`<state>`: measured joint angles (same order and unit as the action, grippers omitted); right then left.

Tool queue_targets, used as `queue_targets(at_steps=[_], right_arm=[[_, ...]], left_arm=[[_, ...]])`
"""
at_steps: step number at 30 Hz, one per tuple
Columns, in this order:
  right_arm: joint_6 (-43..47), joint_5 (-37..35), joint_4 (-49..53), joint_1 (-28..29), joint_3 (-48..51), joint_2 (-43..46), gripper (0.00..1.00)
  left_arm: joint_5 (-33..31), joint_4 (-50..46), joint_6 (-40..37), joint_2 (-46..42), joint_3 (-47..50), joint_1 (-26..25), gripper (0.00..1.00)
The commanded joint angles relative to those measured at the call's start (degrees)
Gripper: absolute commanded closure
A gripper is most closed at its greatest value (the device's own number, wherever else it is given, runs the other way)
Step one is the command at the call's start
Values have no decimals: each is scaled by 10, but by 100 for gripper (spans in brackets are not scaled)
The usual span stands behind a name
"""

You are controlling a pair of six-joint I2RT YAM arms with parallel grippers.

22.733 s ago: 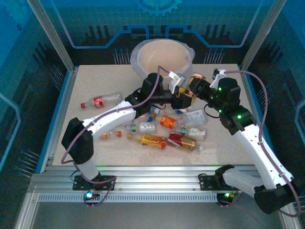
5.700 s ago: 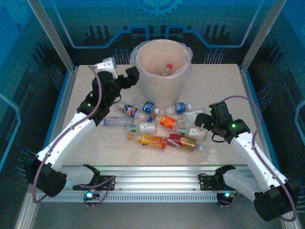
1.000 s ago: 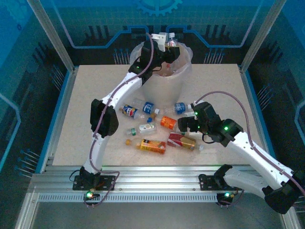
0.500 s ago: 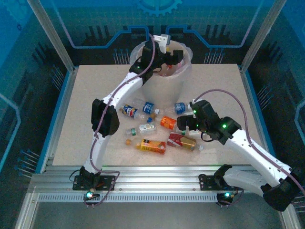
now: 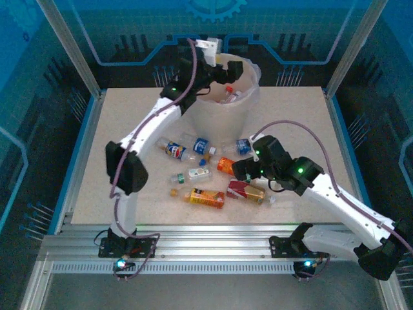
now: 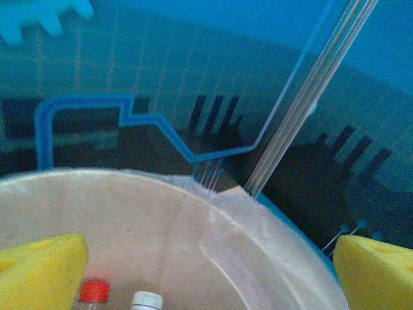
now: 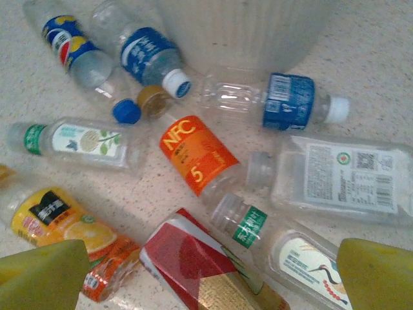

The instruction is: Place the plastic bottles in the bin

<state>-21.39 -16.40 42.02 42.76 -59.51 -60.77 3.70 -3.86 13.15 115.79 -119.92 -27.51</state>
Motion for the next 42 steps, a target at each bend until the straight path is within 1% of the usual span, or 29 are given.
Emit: queue_targets(at_steps=[1, 7, 12, 14, 17, 21, 26, 29, 35, 42], right_arm=[[44, -7, 13, 45, -29, -18, 0], [78, -41, 43, 130, -75, -85, 0], [111, -37, 66, 180, -118, -158, 0], [126, -37, 78, 196, -137, -192, 0], [146, -28, 90, 215, -163, -244, 0], [166, -11, 102, 229, -193, -312, 3], [185, 10, 97, 231, -216, -374, 5], [194, 12, 98, 231, -233, -409, 7], [213, 18, 91, 231, -259, -465, 11], [239, 18, 88, 231, -292, -522, 14]], left_arm=[[-53, 54, -2, -114, 68, -4, 1], [-164, 111, -5, -283, 257, -3, 1], [-262, 159, 0, -419, 426, -2, 1], [-320, 159, 14, -474, 489, -3, 1], [-379, 141, 41, -547, 565, -2, 1], [-413, 114, 83, -631, 650, -3, 1], [-478, 55, 121, -692, 707, -3, 1], [-514, 52, 119, -724, 739, -2, 1], [-559, 44, 102, -768, 766, -2, 1], [-582, 35, 99, -783, 775, 1, 1]])
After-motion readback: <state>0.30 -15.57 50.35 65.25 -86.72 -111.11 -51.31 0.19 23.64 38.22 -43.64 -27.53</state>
